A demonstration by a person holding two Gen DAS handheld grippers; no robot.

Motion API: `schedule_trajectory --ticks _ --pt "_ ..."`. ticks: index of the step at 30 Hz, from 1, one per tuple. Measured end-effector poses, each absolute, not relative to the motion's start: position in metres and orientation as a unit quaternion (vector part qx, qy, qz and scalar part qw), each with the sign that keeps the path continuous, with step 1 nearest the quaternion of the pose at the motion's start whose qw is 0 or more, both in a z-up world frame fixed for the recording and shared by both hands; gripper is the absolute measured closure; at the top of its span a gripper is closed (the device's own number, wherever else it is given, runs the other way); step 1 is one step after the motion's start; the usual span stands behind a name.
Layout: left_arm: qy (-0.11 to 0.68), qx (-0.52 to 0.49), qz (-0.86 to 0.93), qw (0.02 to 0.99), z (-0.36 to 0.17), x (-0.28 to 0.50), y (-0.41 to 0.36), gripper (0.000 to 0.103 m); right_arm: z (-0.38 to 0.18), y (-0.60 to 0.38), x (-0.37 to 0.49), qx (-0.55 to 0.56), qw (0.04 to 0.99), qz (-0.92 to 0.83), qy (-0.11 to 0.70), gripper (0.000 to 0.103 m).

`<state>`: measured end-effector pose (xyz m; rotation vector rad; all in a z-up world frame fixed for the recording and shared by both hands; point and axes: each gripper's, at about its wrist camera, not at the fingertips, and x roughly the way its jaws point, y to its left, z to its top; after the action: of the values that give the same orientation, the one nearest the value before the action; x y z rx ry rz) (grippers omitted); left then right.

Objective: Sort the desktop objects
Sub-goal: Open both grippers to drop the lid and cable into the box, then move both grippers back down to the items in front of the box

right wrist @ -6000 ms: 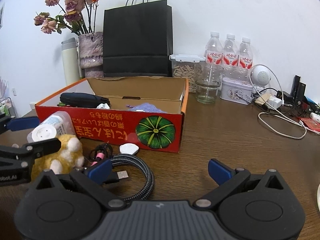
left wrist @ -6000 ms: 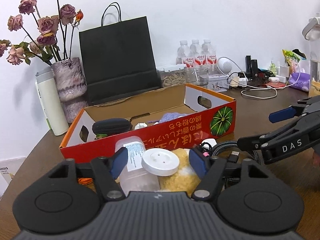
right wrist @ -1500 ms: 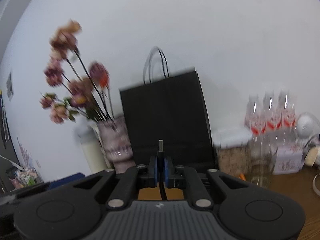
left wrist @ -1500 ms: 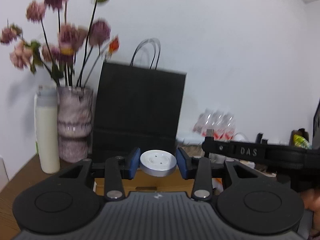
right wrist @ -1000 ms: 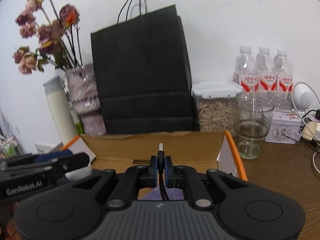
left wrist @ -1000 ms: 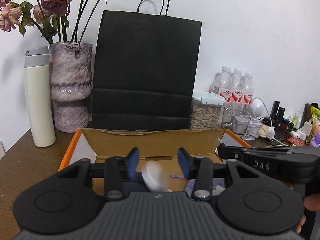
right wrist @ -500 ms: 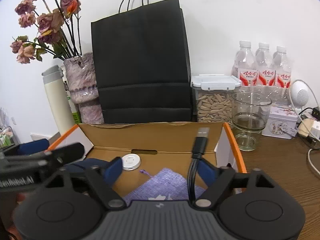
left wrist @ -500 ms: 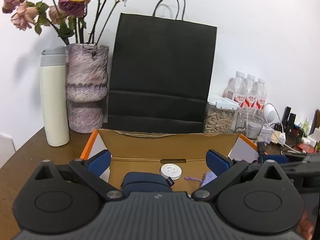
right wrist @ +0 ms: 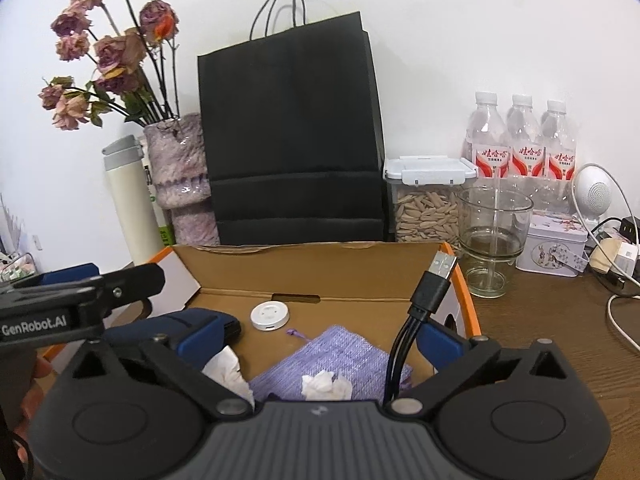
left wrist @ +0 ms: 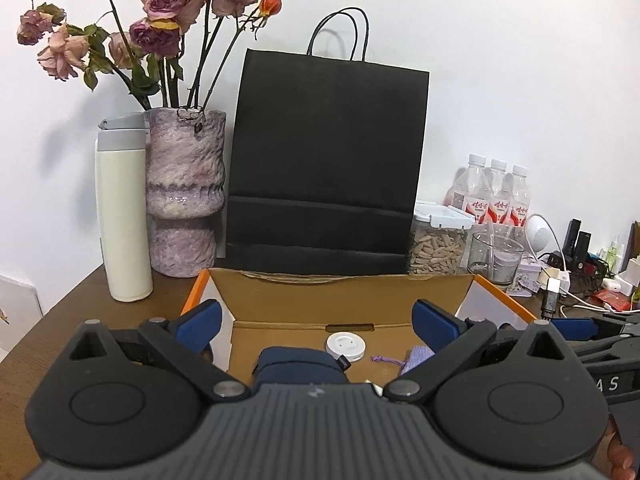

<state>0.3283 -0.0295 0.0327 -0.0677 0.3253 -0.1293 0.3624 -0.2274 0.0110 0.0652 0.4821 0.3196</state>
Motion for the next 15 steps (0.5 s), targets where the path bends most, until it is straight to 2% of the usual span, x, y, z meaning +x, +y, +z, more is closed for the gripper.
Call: schedule_trajectory --ticks 15 --pt "0.157 -0.037 -0.045 0.986 0.029 0.28 -0.015 0.0 0.011 -0.236 0.305 0.024 0.961 0.165 0.22 0.0"
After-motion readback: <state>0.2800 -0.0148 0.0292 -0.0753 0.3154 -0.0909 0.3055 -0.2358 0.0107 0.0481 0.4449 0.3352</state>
